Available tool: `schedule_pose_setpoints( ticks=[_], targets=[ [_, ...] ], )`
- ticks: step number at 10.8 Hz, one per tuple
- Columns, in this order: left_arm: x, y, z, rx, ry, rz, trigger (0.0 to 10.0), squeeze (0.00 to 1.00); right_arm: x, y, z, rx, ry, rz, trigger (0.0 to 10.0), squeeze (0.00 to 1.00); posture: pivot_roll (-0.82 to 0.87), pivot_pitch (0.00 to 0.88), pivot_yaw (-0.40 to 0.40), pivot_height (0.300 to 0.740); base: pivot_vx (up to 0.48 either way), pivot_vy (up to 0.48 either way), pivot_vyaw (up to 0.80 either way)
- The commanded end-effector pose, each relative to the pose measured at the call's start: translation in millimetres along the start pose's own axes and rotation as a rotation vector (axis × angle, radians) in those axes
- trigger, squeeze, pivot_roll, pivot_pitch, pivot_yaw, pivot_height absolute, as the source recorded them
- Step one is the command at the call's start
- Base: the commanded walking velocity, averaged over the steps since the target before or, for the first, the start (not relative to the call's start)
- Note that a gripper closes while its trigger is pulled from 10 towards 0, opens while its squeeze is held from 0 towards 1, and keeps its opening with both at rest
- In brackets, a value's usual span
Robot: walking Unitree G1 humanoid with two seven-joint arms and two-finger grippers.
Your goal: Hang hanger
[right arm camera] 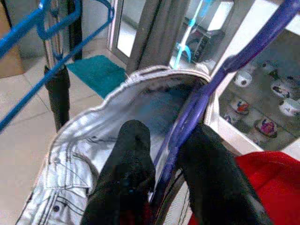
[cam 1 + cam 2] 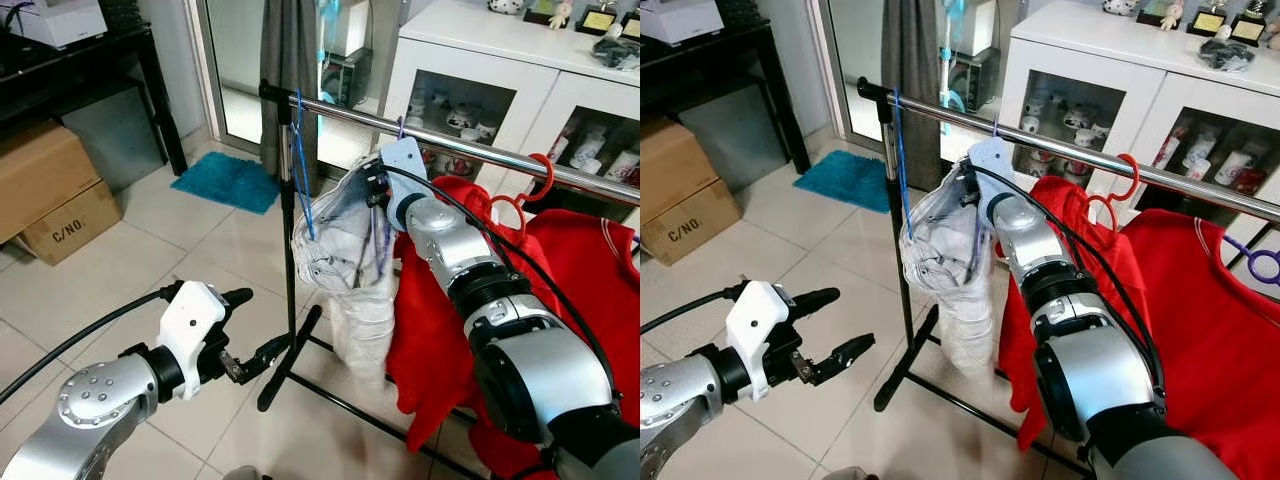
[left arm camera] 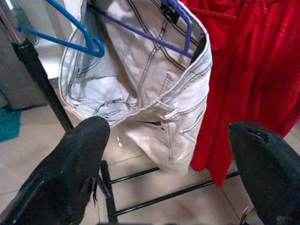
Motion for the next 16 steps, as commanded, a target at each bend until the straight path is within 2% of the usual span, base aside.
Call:
schedule_pose_setpoints(
  ticks=[1,4,6,7,9,11,13,16],
  targets=[
    [-1.4,1.9,0.7,-0.004,0.013,0.002,10.0,0.00,3.4,0.8,5.5,0.008,-0.005,-0.011,0.0,0.00,0.08,0.000,-0.009,0.740,0.000,0.000,0.00],
    [-1.3,-0.2,-0.1,-0.009,0.012,0.012,10.0,0.00,6.4,1.3,4.9,0.007,-0.011,-0.017,0.0,0.00,0.09,0.000,-0.016,0.740,0.000,0.000,0.00],
    [-8.5,2.0,2.6,0.009,0.005,0.063,10.0,0.00,9.8,-0.2,2.4,0.013,-0.013,-0.003,0.0,0.00,0.08,0.000,-0.013,0.740,0.000,0.000,0.00],
    [-19.6,9.5,7.2,0.048,-0.040,0.166,10.0,0.00,11.2,-3.0,5.4,0.061,0.022,0.039,0.0,0.00,0.07,0.000,-0.017,0.740,0.000,0.000,0.00],
    [-25.4,18.0,12.0,0.097,-0.098,0.283,10.0,0.00,10.5,-11.7,13.9,0.165,0.130,0.111,0.0,0.00,0.06,0.000,-0.030,0.740,0.000,0.000,0.00],
    [-19.0,20.7,11.7,0.110,-0.122,0.310,10.0,0.00,15.1,-21.3,17.7,0.239,0.176,0.109,0.0,0.00,0.06,0.000,-0.035,0.740,0.000,0.000,0.00],
    [-20.6,19.8,18.3,0.127,-0.114,0.332,10.0,0.00,16.8,-27.5,23.9,0.299,0.224,0.101,0.0,0.00,0.06,0.000,-0.035,0.740,0.000,0.000,0.00],
    [-19.9,20.5,18.2,0.118,-0.103,0.323,10.0,0.00,12.8,-27.9,18.6,0.270,0.207,0.103,0.0,0.00,0.06,0.000,-0.030,0.740,0.000,0.000,0.00]
  ],
)
Point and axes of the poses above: a point about 5 cm out from each wrist's last joint towards the gripper, its own y axis pointing out of the wrist towards the gripper, its own z axis along the axis of the wrist's last joint, x = y × z, the point moved 4 cm from there along y, pointing out of the wrist towards the gripper, and after that the axes turned 6 degrees about y, right-handed, at the moved point
